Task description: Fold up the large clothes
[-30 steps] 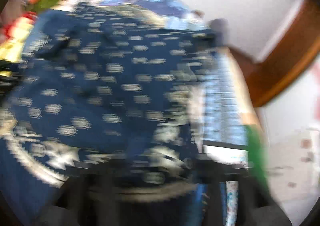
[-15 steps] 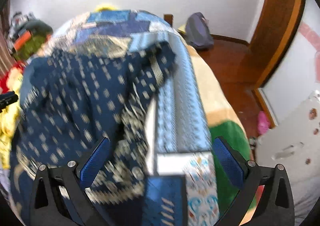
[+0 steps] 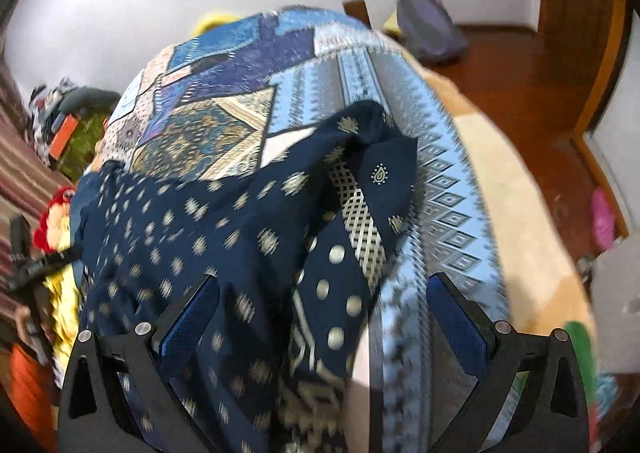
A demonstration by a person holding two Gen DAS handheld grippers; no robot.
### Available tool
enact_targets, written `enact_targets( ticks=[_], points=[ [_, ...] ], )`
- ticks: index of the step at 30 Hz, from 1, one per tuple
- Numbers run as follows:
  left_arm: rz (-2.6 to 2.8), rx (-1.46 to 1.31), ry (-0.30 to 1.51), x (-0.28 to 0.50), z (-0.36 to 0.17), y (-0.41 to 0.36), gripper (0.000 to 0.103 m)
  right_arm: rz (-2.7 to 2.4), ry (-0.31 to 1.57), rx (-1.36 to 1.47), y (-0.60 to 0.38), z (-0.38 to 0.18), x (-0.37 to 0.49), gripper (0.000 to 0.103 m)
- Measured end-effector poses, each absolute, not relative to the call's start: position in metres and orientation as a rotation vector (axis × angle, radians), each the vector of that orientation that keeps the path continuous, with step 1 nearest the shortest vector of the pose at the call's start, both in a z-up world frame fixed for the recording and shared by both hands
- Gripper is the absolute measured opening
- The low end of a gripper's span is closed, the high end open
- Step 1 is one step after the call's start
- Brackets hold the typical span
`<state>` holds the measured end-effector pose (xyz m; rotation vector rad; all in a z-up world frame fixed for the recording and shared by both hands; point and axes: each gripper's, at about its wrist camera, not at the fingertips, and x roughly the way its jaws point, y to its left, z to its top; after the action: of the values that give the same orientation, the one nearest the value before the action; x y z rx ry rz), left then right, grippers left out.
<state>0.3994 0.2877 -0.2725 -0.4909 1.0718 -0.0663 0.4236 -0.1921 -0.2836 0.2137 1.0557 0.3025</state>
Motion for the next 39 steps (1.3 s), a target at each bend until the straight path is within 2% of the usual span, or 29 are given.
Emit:
enact_targets(
  ticks=[3, 5, 7, 8, 9, 10, 11, 12, 15, 16, 17, 23, 28, 33, 37, 38, 39],
  points=[
    [-0.125, -0.524, 1.056, 0.416, -0.281, 0.281, 0.088, 0.315, 1.062, 0.297, -0.195, -0.297, 0.444, 0.103],
    [-0.137, -0.506, 1.026, 0.430, -0.283, 0.274, 0.083, 0.326, 1.042, 0.314, -0.194, -0.298, 0.457, 0.102],
    [-0.101, -0.471, 1.015, 0.444, -0.285, 0.270, 0.081, 0.339, 1.034, 0.318, -0.190, -0.299, 0.469, 0.094],
    [-0.086, -0.465, 1.001, 0.449, -0.284, 0.267, 0.078, 0.333, 1.032, 0.307, -0.186, -0.299, 0.475, 0.081],
    [-0.095, -0.472, 0.975, 0.450, -0.282, 0.267, 0.070, 0.330, 1.030, 0.293, -0.181, -0.300, 0.480, 0.064],
    [-0.084, -0.466, 0.959, 0.451, -0.279, 0.265, 0.063, 0.338, 1.028, 0.281, -0.177, -0.299, 0.484, 0.052],
    [-0.066, -0.457, 0.953, 0.451, -0.276, 0.264, 0.058, 0.365, 1.028, 0.286, -0.173, -0.298, 0.488, 0.029],
    [-0.054, -0.451, 0.947, 0.450, -0.274, 0.263, 0.054, 0.393, 1.032, 0.304, -0.170, -0.297, 0.491, 0.021],
    [-0.020, -0.429, 0.923, 0.438, -0.264, 0.267, 0.028, 0.404, 0.988, 0.257, -0.155, -0.283, 0.497, 0.017],
    [-0.013, -0.429, 0.916, 0.435, -0.260, 0.271, 0.014, 0.411, 0.964, 0.226, -0.148, -0.275, 0.499, 0.017],
    [-0.012, -0.431, 0.906, 0.432, -0.254, 0.275, 0.009, 0.424, 0.942, 0.205, -0.140, -0.263, 0.501, 0.017],
    [0.077, -0.294, 0.790, 0.421, -0.201, 0.295, 0.008, 0.531, 0.813, 0.090, -0.080, -0.200, 0.523, 0.016],
    [0.178, -0.281, 0.751, 0.437, -0.184, 0.330, 0.008, 0.538, 0.762, 0.009, -0.022, -0.186, 0.551, 0.016],
    [0.236, -0.328, 0.804, 0.468, -0.214, 0.366, 0.008, 0.461, 0.793, -0.032, 0.012, -0.215, 0.594, 0.016],
    [0.246, -0.331, 0.889, 0.485, -0.261, 0.375, 0.009, 0.386, 0.849, -0.107, 0.016, -0.255, 0.622, 0.016],
    [0.250, -0.326, 0.905, 0.487, -0.269, 0.374, 0.011, 0.383, 0.869, -0.114, 0.013, -0.265, 0.627, 0.017],
    [0.257, -0.320, 0.920, 0.489, -0.278, 0.374, 0.011, 0.385, 0.887, -0.124, 0.012, -0.272, 0.631, 0.023]
  ],
)
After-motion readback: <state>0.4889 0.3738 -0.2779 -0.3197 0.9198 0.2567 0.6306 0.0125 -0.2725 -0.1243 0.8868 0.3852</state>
